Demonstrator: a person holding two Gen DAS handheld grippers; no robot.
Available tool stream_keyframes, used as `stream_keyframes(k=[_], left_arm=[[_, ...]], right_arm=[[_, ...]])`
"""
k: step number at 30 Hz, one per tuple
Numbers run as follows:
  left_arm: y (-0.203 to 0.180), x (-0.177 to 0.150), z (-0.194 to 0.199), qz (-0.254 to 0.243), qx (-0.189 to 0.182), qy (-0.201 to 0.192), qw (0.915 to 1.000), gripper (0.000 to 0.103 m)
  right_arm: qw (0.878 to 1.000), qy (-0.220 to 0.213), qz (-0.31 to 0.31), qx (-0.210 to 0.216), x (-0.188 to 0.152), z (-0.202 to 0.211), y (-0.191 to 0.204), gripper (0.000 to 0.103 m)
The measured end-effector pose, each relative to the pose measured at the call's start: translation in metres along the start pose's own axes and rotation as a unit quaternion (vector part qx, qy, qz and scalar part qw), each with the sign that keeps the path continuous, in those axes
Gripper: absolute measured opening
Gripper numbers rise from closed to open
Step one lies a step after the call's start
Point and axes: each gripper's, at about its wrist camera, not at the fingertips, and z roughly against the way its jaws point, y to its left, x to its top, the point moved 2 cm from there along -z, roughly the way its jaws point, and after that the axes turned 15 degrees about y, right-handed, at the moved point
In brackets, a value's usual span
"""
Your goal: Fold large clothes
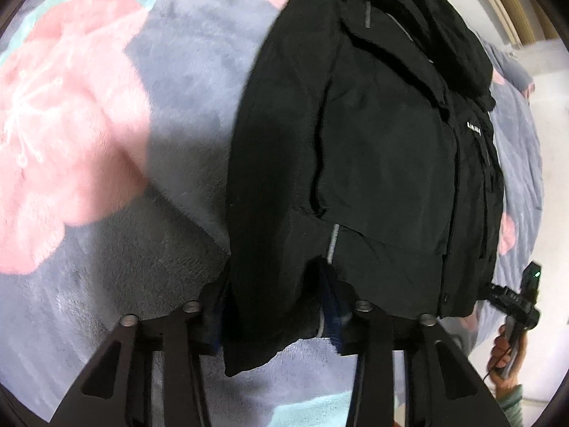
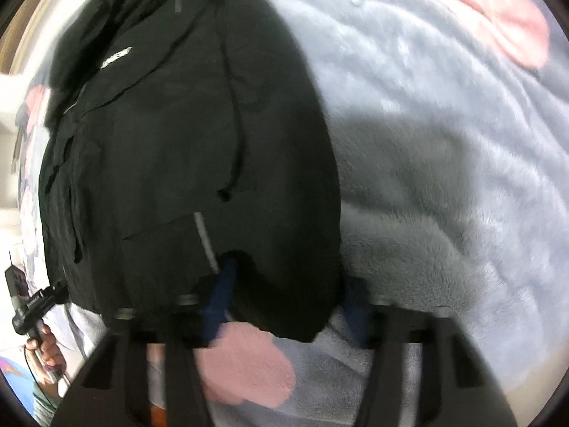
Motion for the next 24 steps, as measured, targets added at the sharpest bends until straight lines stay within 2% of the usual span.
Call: stream_keyframes(k=[1, 2, 4, 7, 13, 19, 24], left_arm=[[-0.005, -0.001, 0.003, -0.009, 0.005, -0.005, 0.9999, 0.018], [-0.008, -0.003, 0.006, -0.014, 0.008, -0.010, 0.9998, 0.013], [-0.015, -0.006, 0.018, -0.022, 0.006, -0.024, 0.9994, 0.009], [-0.024, -0.010, 0.038, -0.032, -0.011, -0.046, 0.9984, 0.008], [-0.050, -0.001, 0.097, -0.050, -0.061, -0.110, 0.9908, 0.008], [-0.082, 0.027, 0.154, -0.078, -0.089, -0.173, 0.9778, 0.008], [-0.104, 0.061, 0.190, -0.091, -0.107, -0.211, 0.9673, 0.008]], right_arm=[[1.000, -0.006, 0.003, -0.005, 0.000, 0.001, 0.006, 0.035], [1.000, -0.013, 0.008, -0.012, -0.001, 0.003, 0.013, 0.029], [0.999, -0.027, 0.021, -0.019, -0.004, 0.014, 0.021, 0.024], [0.998, -0.049, 0.035, -0.023, -0.012, 0.034, 0.030, 0.022], [0.993, -0.101, 0.055, -0.019, -0.002, 0.088, 0.049, 0.022], [0.986, -0.156, 0.066, 0.000, 0.023, 0.148, 0.068, 0.019], [0.980, -0.185, 0.071, 0.010, 0.057, 0.183, 0.077, 0.019]])
